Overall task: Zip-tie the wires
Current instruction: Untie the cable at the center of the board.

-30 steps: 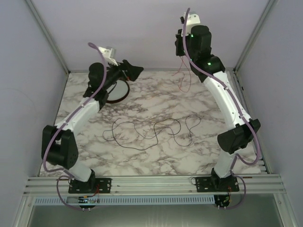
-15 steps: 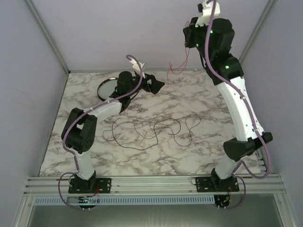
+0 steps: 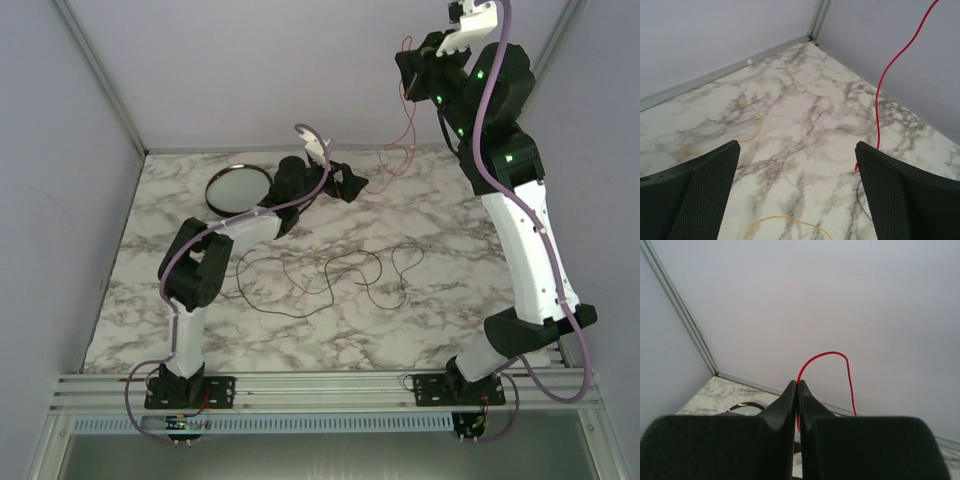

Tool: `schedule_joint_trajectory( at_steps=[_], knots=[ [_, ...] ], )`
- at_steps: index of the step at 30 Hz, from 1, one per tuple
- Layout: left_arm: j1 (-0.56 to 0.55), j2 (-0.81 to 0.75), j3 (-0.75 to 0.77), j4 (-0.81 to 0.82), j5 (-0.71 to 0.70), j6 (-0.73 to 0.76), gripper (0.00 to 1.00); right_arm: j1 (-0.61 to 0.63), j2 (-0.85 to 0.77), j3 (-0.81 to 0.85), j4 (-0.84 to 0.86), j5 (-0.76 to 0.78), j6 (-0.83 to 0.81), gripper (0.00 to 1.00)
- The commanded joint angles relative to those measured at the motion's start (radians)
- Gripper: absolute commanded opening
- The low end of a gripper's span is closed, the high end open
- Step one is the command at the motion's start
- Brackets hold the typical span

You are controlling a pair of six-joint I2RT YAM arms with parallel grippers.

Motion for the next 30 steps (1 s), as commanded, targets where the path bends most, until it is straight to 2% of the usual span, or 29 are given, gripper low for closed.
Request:
schedule_joint_trajectory(
  at_steps=[1,12,20,23,30],
  knots=[
    [-0.045,0.022,0.046,0.115,0.038,-0.04,1.0,-0.009,-0.054,-0.021,0.018,-0.03,0.024,0.0],
    [-0.079,0.015,0.055,0.163,0.126,-0.128,1.0,-0.009,-0.099,-0.073,0.023,-0.042,0.033,0.0],
    [-0.084,0.043,0.08,0.1,0.023,-0.056,0.97,-0.009,-0.105,-0.072,0.032,-0.103,0.06,0.0],
    [-0.085,0.073,0.113,0.084,0.036,-0.05,0.83,-0.009,-0.113,-0.071,0.033,-0.115,0.066,0.0],
    [-0.084,0.108,0.124,0.123,0.051,-0.097,0.36,-0.009,-0.146,-0.083,0.034,-0.101,0.062,0.0]
  ],
)
